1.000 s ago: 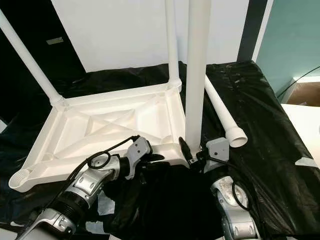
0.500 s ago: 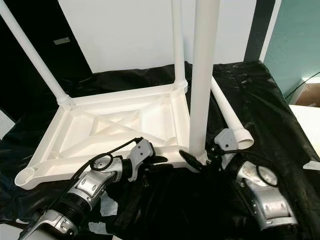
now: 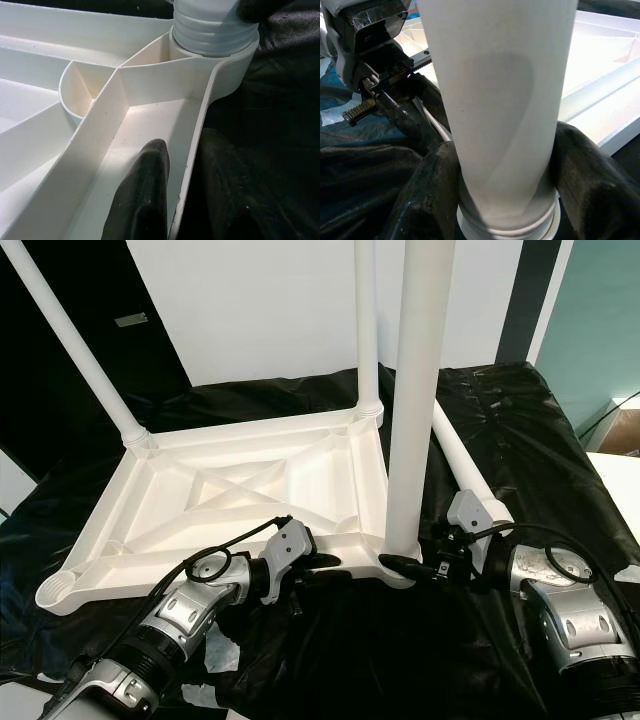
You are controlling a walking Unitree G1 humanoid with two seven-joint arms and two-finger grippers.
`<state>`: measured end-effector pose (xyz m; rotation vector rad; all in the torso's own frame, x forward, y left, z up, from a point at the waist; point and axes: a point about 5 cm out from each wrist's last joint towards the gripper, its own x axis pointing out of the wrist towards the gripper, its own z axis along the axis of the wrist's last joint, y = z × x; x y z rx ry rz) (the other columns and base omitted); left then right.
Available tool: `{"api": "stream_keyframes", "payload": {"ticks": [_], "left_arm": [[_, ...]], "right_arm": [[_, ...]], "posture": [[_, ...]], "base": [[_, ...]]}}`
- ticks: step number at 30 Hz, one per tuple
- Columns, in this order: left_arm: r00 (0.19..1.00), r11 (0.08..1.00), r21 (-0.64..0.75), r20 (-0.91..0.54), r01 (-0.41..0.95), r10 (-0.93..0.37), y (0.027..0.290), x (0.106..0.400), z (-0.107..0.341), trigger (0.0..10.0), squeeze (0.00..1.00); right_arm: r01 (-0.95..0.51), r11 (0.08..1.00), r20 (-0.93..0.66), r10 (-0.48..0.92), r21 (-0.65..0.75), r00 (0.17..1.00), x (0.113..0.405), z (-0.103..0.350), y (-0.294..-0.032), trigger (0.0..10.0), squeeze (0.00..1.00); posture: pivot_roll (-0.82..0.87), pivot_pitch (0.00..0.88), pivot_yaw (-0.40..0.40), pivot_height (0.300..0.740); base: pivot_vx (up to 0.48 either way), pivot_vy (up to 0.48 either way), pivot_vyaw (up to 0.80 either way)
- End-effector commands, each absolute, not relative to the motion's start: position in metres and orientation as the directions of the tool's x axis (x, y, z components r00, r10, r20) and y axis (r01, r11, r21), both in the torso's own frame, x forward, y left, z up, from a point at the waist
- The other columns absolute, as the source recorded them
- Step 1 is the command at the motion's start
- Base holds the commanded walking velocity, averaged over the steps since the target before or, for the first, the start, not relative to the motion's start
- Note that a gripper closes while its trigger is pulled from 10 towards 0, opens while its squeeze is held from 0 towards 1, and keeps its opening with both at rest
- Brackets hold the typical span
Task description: Building children table
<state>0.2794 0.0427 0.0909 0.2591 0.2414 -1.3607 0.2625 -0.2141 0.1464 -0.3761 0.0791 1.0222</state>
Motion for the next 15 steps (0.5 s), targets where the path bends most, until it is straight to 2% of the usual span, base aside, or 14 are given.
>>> {"api": "stream_keyframes", "payload": {"ticks": [1, 3, 4, 5, 7, 8, 15], "left_arm": [[0.097, 0.136, -0.063, -0.416, 0.989, -0.904, 0.053, 0.267, 0.065, 10.0, 0.0], [0.096, 0.135, -0.064, -0.416, 0.989, -0.904, 0.053, 0.267, 0.065, 10.0, 0.0], [0.097, 0.135, -0.062, -0.416, 0.989, -0.904, 0.053, 0.267, 0.065, 10.0, 0.0], [0.097, 0.135, -0.062, -0.416, 0.989, -0.904, 0.053, 0.267, 0.065, 10.0, 0.0], [0.099, 0.136, -0.061, -0.415, 0.989, -0.904, 0.053, 0.267, 0.066, 10.0, 0.0], [0.099, 0.137, -0.061, -0.415, 0.989, -0.904, 0.053, 0.267, 0.066, 10.0, 0.0], [0.102, 0.141, -0.065, -0.418, 0.988, -0.903, 0.055, 0.266, 0.065, 10.0, 0.0]], "right_arm": [[-0.831, 0.505, -0.256, 0.792, -0.233, 0.554, 0.258, 0.135, -0.219, 0.0, 0.0], [-0.818, 0.529, -0.234, 0.786, -0.226, 0.572, 0.256, 0.133, -0.217, 0.0, 0.0], [-0.698, 0.677, -0.116, 0.693, -0.233, 0.711, 0.258, 0.13, -0.208, 0.0, 0.0], [-0.698, 0.677, -0.116, 0.693, -0.233, 0.711, 0.258, 0.13, -0.208, 0.0, 0.0], [-0.473, 0.86, 0.035, 0.487, -0.192, 0.873, 0.254, 0.126, -0.198, 0.0, 0.0], [-0.39, 0.907, 0.08, 0.406, -0.159, 0.911, 0.247, 0.123, -0.191, 0.0, 0.0], [-0.232, 0.965, 0.131, 0.247, -0.123, 0.96, 0.237, 0.119, -0.182, 0.0, 0.0]], "posture": [[-0.09, 0.0, 0.12, 0.74], [-0.09, 0.0, 0.12, 0.74], [-0.09, 0.0, 0.112, 0.74], [-0.09, 0.0, 0.112, 0.74], [-0.09, 0.0, 0.11, 0.74], [-0.08, 0.0, 0.109, 0.74], [-0.08, 0.0, 0.107, 0.74]], "base": [[0.0, 0.0, 0.0], [0.0, 0.0, 0.0], [0.0, 0.0, 0.0], [0.0, 0.0, 0.0], [0.0, 0.0, 0.0], [0.0, 0.0, 0.0], [0.0, 0.0, 0.0]]}}
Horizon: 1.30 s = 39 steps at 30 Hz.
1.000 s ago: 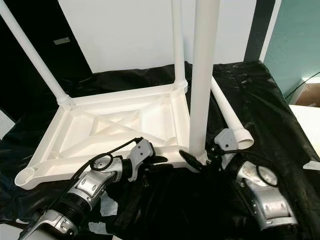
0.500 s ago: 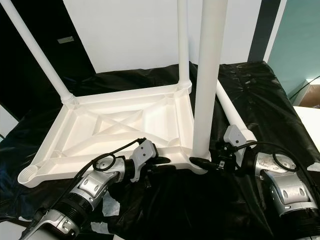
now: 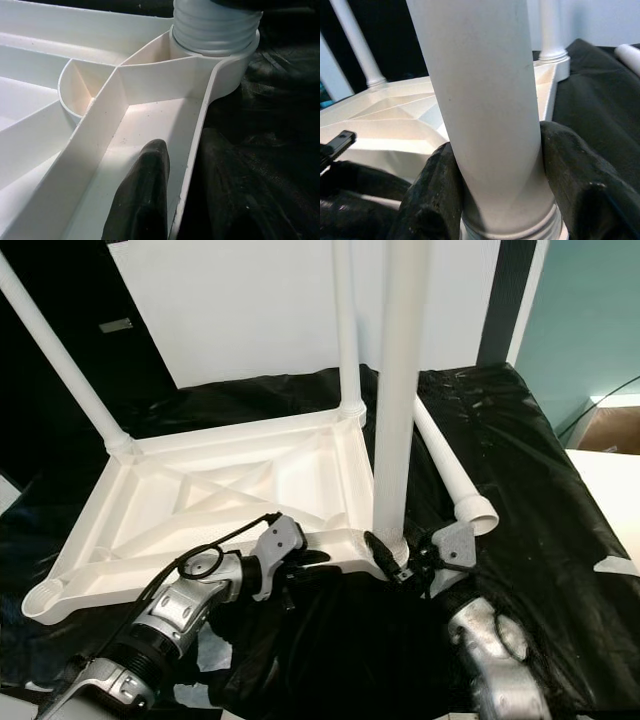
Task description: Building children table
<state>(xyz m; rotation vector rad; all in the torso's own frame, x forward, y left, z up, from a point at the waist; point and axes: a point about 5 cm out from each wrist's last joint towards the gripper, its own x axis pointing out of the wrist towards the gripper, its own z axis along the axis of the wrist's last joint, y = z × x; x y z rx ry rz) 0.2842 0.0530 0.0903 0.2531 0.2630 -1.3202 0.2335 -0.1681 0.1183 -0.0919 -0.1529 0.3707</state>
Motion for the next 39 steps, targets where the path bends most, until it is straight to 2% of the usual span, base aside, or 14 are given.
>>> {"api": "stream_keyframes", "payload": {"ticks": [1, 4, 5, 10, 11, 12, 15, 16, 25, 26, 27, 28, 34, 39], "left_arm": [[0.103, 0.143, -0.065, -0.419, 0.988, -0.902, 0.055, 0.265, 0.064, 10.0, 0.0], [0.104, 0.144, -0.065, -0.42, 0.987, -0.901, 0.055, 0.265, 0.064, 10.0, 0.0], [0.104, 0.145, -0.068, -0.419, 0.987, -0.902, 0.055, 0.265, 0.064, 10.0, 0.0], [0.104, 0.146, -0.069, -0.419, 0.987, -0.902, 0.055, 0.265, 0.064, 10.0, 0.0], [0.103, 0.145, -0.07, -0.419, 0.987, -0.902, 0.055, 0.265, 0.063, 10.0, 0.0], [0.103, 0.145, -0.07, -0.419, 0.987, -0.902, 0.055, 0.265, 0.063, 10.0, 0.0], [0.103, 0.146, -0.07, -0.419, 0.987, -0.902, 0.055, 0.265, 0.063, 10.0, 0.0], [0.105, 0.147, -0.069, -0.419, 0.987, -0.902, 0.055, 0.266, 0.064, 10.0, 0.0], [0.114, 0.157, -0.069, -0.42, 0.985, -0.9, 0.056, 0.267, 0.063, 10.0, 0.0], [0.116, 0.158, -0.067, -0.421, 0.985, -0.9, 0.056, 0.267, 0.063, 10.0, 0.0], [0.116, 0.158, -0.067, -0.421, 0.985, -0.9, 0.056, 0.267, 0.063, 10.0, 0.0], [0.117, 0.158, -0.065, -0.422, 0.985, -0.899, 0.057, 0.267, 0.063, 10.0, 0.0], [0.109, 0.15, -0.064, -0.422, 0.987, -0.9, 0.055, 0.267, 0.063, 10.0, 0.0], [0.102, 0.14, -0.06, -0.421, 0.988, -0.901, 0.052, 0.267, 0.064, 10.0, 0.0]], "right_arm": [[-0.189, 0.974, 0.135, 0.206, -0.124, 0.969, 0.236, 0.118, -0.183, 0.0, 0.0], [-0.14, 0.982, 0.132, 0.156, -0.123, 0.979, 0.236, 0.117, -0.186, 0.0, 0.0], [-0.17, 0.979, 0.118, 0.183, -0.116, 0.976, 0.235, 0.115, -0.182, 2.8, 0.0], [-0.185, 0.975, 0.111, 0.199, -0.119, 0.974, 0.235, 0.115, -0.178, 2.8, 0.0], [-0.252, 0.961, 0.101, 0.264, -0.112, 0.959, 0.236, 0.115, -0.173, 10.0, 0.48], [-0.347, 0.931, 0.089, 0.357, -0.112, 0.93, 0.238, 0.115, -0.168, 10.0, 1.0], [-0.421, 0.899, 0.075, 0.431, -0.122, 0.899, 0.241, 0.116, -0.165, 10.0, 1.0], [-0.527, 0.833, 0.077, 0.544, -0.167, 0.836, 0.244, 0.122, -0.164, 10.0, 0.0], [-0.786, 0.546, -0.106, 0.798, -0.29, 0.593, 0.258, 0.138, -0.179, 10.0, 0.0], [-0.804, 0.525, -0.13, 0.808, -0.28, 0.574, 0.257, 0.137, -0.182, 1.7, 0.0], [-0.804, 0.525, -0.13, 0.808, -0.28, 0.574, 0.257, 0.137, -0.182, 1.7, 0.0], [-0.815, 0.511, -0.145, 0.816, -0.272, 0.56, 0.257, 0.136, -0.183, 0.0, 0.0], [-0.839, 0.493, -0.208, 0.817, -0.23, 0.537, 0.255, 0.131, -0.193, 0.0, 0.0], [-0.784, 0.592, -0.13, 0.776, -0.186, 0.617, 0.255, 0.129, -0.192, 0.0, 0.0]], "posture": [[-0.08, 0.0, 0.108, 0.74], [-0.08, 0.0, 0.107, 0.74], [-0.09, 0.0, 0.109, 0.74], [-0.09, 0.0, 0.11, 0.74], [-0.09, 0.0, 0.111, 0.74], [-0.09, 0.0, 0.111, 0.74], [-0.09, 0.0, 0.111, 0.74], [-0.09, 0.0, 0.111, 0.74], [-0.08, 0.0, 0.107, 0.74], [-0.08, 0.0, 0.107, 0.74], [-0.08, 0.0, 0.107, 0.74], [-0.09, 0.0, 0.107, 0.74], [-0.1, 0.0, 0.111, 0.74], [-0.1, 0.0, 0.116, 0.74]], "base": [[0.0, 0.0, 0.0], [0.0, 0.0, 0.0], [0.0, 0.0, 0.0], [0.0, 0.0, 0.0], [0.0, 0.0, 0.0], [0.0, 0.0, 0.0], [0.0, 0.0, 0.0], [0.0, 0.0, 0.0], [0.0, 0.0, 0.0], [0.0, 0.0, 0.0], [0.0, 0.0, 0.0], [0.0, 0.0, 0.0], [0.0, 0.0, 0.0], [0.0, 0.0, 0.0]]}}
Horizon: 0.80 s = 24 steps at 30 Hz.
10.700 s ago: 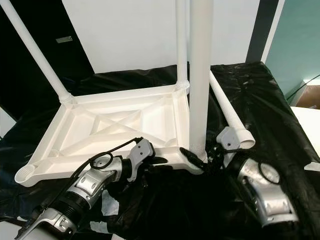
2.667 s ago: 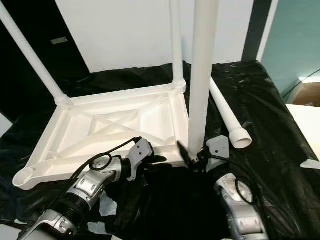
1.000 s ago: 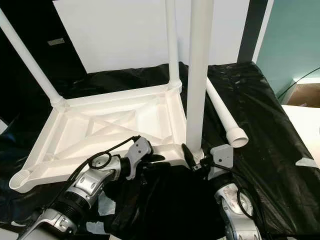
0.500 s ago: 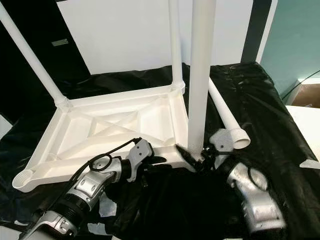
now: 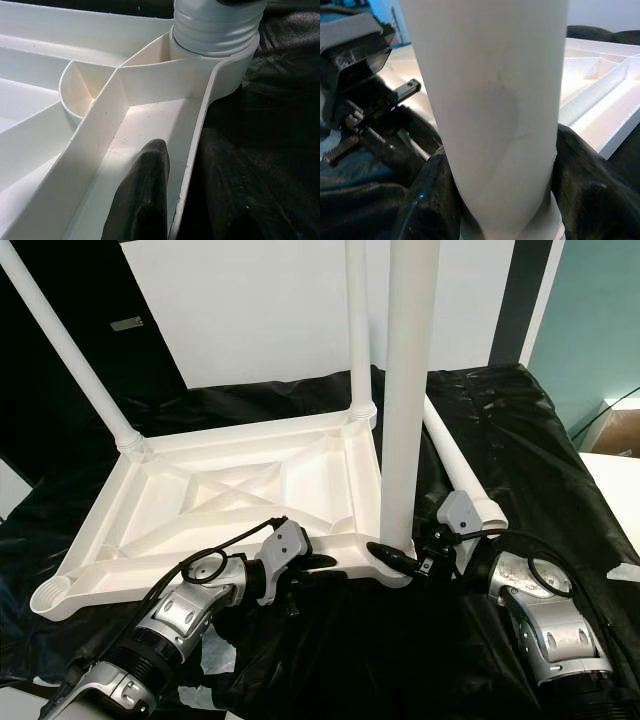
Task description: Building children table
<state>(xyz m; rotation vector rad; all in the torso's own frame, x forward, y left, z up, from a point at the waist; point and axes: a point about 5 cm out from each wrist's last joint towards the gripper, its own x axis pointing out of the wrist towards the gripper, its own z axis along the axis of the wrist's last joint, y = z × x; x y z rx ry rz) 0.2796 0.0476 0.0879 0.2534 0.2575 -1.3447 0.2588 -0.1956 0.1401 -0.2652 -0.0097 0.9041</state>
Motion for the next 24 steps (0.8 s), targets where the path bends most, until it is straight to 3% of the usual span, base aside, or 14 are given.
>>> {"api": "stream_keyframes", "payload": {"ticks": [1, 2, 3, 4, 5, 11, 16, 17, 19, 20, 24], "left_arm": [[0.102, 0.139, -0.058, -0.42, 0.989, -0.902, 0.052, 0.268, 0.065, 10.0, 0.0], [0.103, 0.139, -0.055, -0.422, 0.989, -0.901, 0.052, 0.269, 0.065, 10.0, 0.0], [0.103, 0.139, -0.055, -0.422, 0.989, -0.901, 0.052, 0.269, 0.065, 10.0, 0.0], [0.105, 0.139, -0.051, -0.424, 0.989, -0.9, 0.052, 0.269, 0.065, 10.0, 0.0], [0.105, 0.139, -0.051, -0.42, 0.989, -0.901, 0.053, 0.269, 0.067, 10.0, 0.0], [0.109, 0.144, -0.051, -0.429, 0.988, -0.897, 0.057, 0.269, 0.065, 10.0, 0.0], [0.108, 0.147, -0.061, -0.425, 0.987, -0.899, 0.057, 0.266, 0.064, 10.0, 0.0], [0.106, 0.147, -0.065, -0.426, 0.987, -0.899, 0.057, 0.265, 0.063, 10.0, 0.0], [0.106, 0.147, -0.065, -0.426, 0.987, -0.899, 0.057, 0.265, 0.063, 10.0, 0.0], [0.103, 0.145, -0.069, -0.425, 0.987, -0.899, 0.056, 0.264, 0.062, 10.0, 0.0], [0.097, 0.141, -0.072, -0.425, 0.987, -0.9, 0.055, 0.264, 0.061, 10.0, 0.0]], "right_arm": [[-0.713, 0.673, -0.079, 0.714, -0.197, 0.696, 0.257, 0.126, -0.188, 0.0, 0.0], [-0.566, 0.783, -0.001, 0.585, -0.258, 0.811, 0.261, 0.126, -0.188, 0.0, 0.0], [-0.566, 0.783, -0.001, 0.585, -0.258, 0.811, 0.261, 0.126, -0.188, 0.0, 0.0], [-0.398, 0.878, 0.045, 0.424, -0.265, 0.905, 0.263, 0.122, -0.191, 0.0, 0.0], [-0.311, 0.911, 0.071, 0.341, -0.27, 0.938, 0.256, 0.118, -0.187, 0.0, 0.0], [-0.286, 0.939, 0.039, 0.299, -0.192, 0.954, 0.232, 0.101, -0.169, 0.0, 0.0], [-0.216, 0.963, 0.053, 0.228, -0.162, 0.972, 0.234, 0.098, -0.171, 0.0, 0.0], [-0.22, 0.965, 0.036, 0.227, -0.146, 0.973, 0.235, 0.095, -0.171, 1.8, 0.0], [-0.22, 0.965, 0.036, 0.227, -0.146, 0.973, 0.235, 0.095, -0.171, 1.8, 0.0], [-0.346, 0.933, 0.024, 0.35, -0.104, 0.936, 0.236, 0.093, -0.166, 10.0, 1.0], [-0.552, 0.825, 0.013, 0.557, -0.12, 0.83, 0.238, 0.101, -0.16, 10.0, 1.0]], "posture": [[-0.1, 0.0, 0.119, 0.74], [-0.09, 0.0, 0.118, 0.74], [-0.09, 0.0, 0.118, 0.74], [-0.09, 0.0, 0.118, 0.74], [-0.08, 0.0, 0.11, 0.74], [-0.08, 0.0, 0.113, 0.74], [-0.08, 0.0, 0.114, 0.74], [-0.07, 0.0, 0.113, 0.74], [-0.07, 0.0, 0.113, 0.74], [-0.08, 0.0, 0.117, 0.74], [-0.09, 0.0, 0.121, 0.74]], "base": [[0.0, 0.0, 0.0], [0.0, 0.0, 0.0], [0.0, 0.0, 0.0], [0.0, 0.0, 0.0], [0.0, 0.0, 0.0], [0.0, 0.0, 0.0], [0.0, 0.0, 0.0], [0.0, 0.0, 0.0], [0.0, 0.0, 0.0], [0.0, 0.0, 0.0], [0.0, 0.0, 0.0]]}}
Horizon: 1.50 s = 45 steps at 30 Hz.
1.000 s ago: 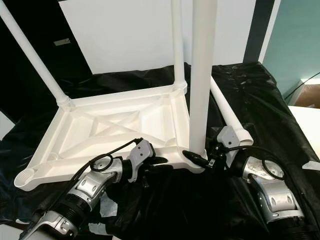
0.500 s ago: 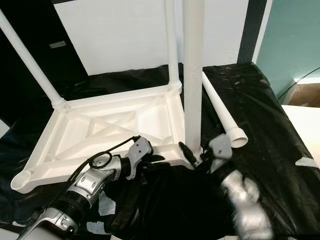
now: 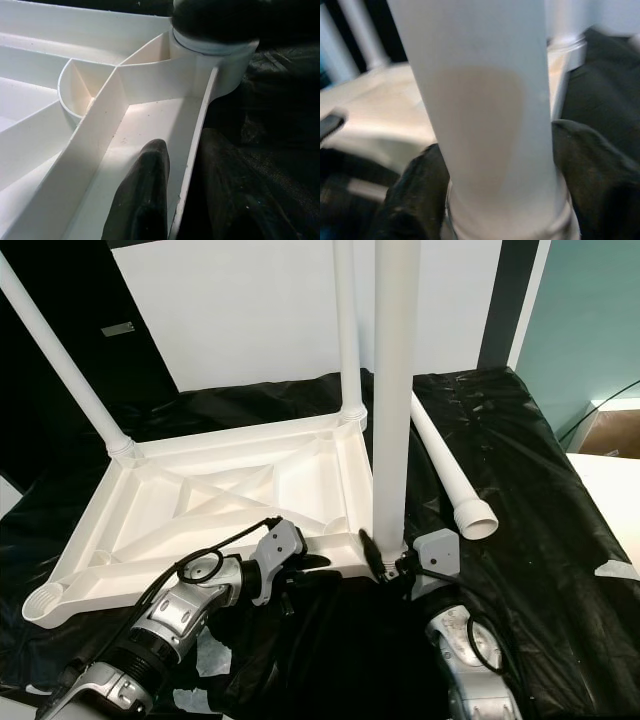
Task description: Building children table
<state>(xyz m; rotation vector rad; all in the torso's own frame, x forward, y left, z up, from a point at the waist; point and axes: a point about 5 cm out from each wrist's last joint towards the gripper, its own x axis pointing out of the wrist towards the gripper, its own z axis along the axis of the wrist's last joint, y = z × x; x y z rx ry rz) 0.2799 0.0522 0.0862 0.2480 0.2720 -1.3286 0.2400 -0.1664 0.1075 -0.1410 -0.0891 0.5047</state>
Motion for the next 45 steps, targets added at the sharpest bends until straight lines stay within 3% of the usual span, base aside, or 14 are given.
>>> {"api": "stream_keyframes", "payload": {"ticks": [1, 2, 3, 15, 16, 17, 18, 19, 25, 33, 37, 38, 41, 45], "left_arm": [[0.094, 0.138, -0.073, -0.425, 0.988, -0.9, 0.054, 0.264, 0.061, 10.0, 0.0], [0.094, 0.138, -0.073, -0.425, 0.988, -0.9, 0.054, 0.264, 0.061, 10.0, 0.0], [0.091, 0.135, -0.074, -0.424, 0.988, -0.901, 0.053, 0.263, 0.061, 10.0, 0.0], [0.081, 0.124, -0.076, -0.417, 0.989, -0.905, 0.048, 0.262, 0.062, 10.0, 0.0], [0.081, 0.125, -0.078, -0.417, 0.989, -0.905, 0.049, 0.261, 0.062, 10.0, 0.0], [0.082, 0.126, -0.079, -0.418, 0.989, -0.905, 0.05, 0.26, 0.061, 10.0, 0.0], [0.082, 0.126, -0.079, -0.418, 0.989, -0.905, 0.05, 0.26, 0.061, 10.0, 0.0], [0.082, 0.127, -0.08, -0.419, 0.989, -0.904, 0.05, 0.26, 0.061, 10.0, 0.0], [0.088, 0.132, -0.077, -0.418, 0.988, -0.904, 0.051, 0.262, 0.062, 10.0, 0.0], [0.096, 0.135, -0.067, -0.419, 0.989, -0.903, 0.051, 0.266, 0.064, 10.0, 0.0], [0.105, 0.141, -0.056, -0.419, 0.988, -0.902, 0.05, 0.268, 0.065, 10.0, 0.0], [0.105, 0.141, -0.056, -0.419, 0.988, -0.902, 0.05, 0.268, 0.065, 10.0, 0.0], [0.113, 0.148, -0.054, -0.415, 0.988, -0.903, 0.049, 0.268, 0.066, 10.0, 0.0], [0.108, 0.145, -0.058, -0.419, 0.988, -0.902, 0.051, 0.266, 0.064, 10.0, 0.0]], "right_arm": [[-0.595, 0.792, 0.001, 0.6, -0.136, 0.8, 0.243, 0.105, -0.163, 10.0, 1.0], [-0.595, 0.792, 0.001, 0.6, -0.136, 0.8, 0.243, 0.105, -0.163, 10.0, 1.0], [-0.633, 0.757, -0.005, 0.641, -0.162, 0.768, 0.248, 0.112, -0.165, 10.0, 0.0], [-0.772, 0.552, -0.136, 0.779, -0.315, 0.612, 0.26, 0.129, -0.182, 10.0, 0.0], [-0.798, 0.511, -0.174, 0.796, -0.319, 0.579, 0.262, 0.13, -0.187, 8.2, 0.0], [-0.825, 0.476, -0.2, 0.815, -0.304, 0.544, 0.263, 0.132, -0.19, 1.6, 0.0], [-0.825, 0.476, -0.2, 0.815, -0.304, 0.544, 0.263, 0.132, -0.19, 1.6, 0.0], [-0.848, 0.446, -0.228, 0.828, -0.287, 0.513, 0.263, 0.131, -0.192, 0.0, 0.0], [-0.887, 0.377, -0.304, 0.84, -0.268, 0.449, 0.263, 0.132, -0.201, 0.0, 0.0], [-0.875, 0.424, -0.302, 0.823, -0.234, 0.48, 0.259, 0.12, -0.208, 0.0, 0.0], [-0.722, 0.645, -0.086, 0.728, -0.248, 0.68, 0.253, 0.118, -0.185, 0.0, 0.0], [-0.722, 0.645, -0.086, 0.728, -0.248, 0.68, 0.253, 0.118, -0.185, 0.0, 0.0], [-0.433, 0.884, 0.085, 0.452, -0.178, 0.888, 0.244, 0.117, -0.179, 0.0, 0.0], [-0.258, 0.957, 0.114, 0.274, -0.135, 0.955, 0.235, 0.112, -0.183, 0.0, 0.0]], "posture": [[-0.1, 0.0, 0.121, 0.74], [-0.1, 0.0, 0.121, 0.74], [-0.1, 0.0, 0.121, 0.74], [-0.1, 0.0, 0.121, 0.74], [-0.09, 0.0, 0.12, 0.74], [-0.09, 0.0, 0.12, 0.74], [-0.09, 0.0, 0.12, 0.74], [-0.09, 0.0, 0.12, 0.74], [-0.09, 0.0, 0.121, 0.74], [-0.1, 0.0, 0.119, 0.74], [-0.09, 0.0, 0.102, 0.74], [-0.09, 0.0, 0.102, 0.74], [-0.09, 0.0, 0.092, 0.74], [-0.09, 0.0, 0.091, 0.74]], "base": [[0.0, 0.0, 0.0], [0.0, 0.0, 0.0], [0.0, 0.0, 0.0], [0.0, 0.0, 0.0], [0.0, 0.0, 0.0], [0.0, 0.0, 0.0], [0.0, 0.0, 0.0], [0.0, 0.0, 0.0], [0.0, 0.0, 0.0], [0.0, 0.0, 0.0], [0.0, 0.0, 0.0], [0.0, 0.0, 0.0], [0.0, 0.0, 0.0], [0.0, 0.0, 0.0]]}}
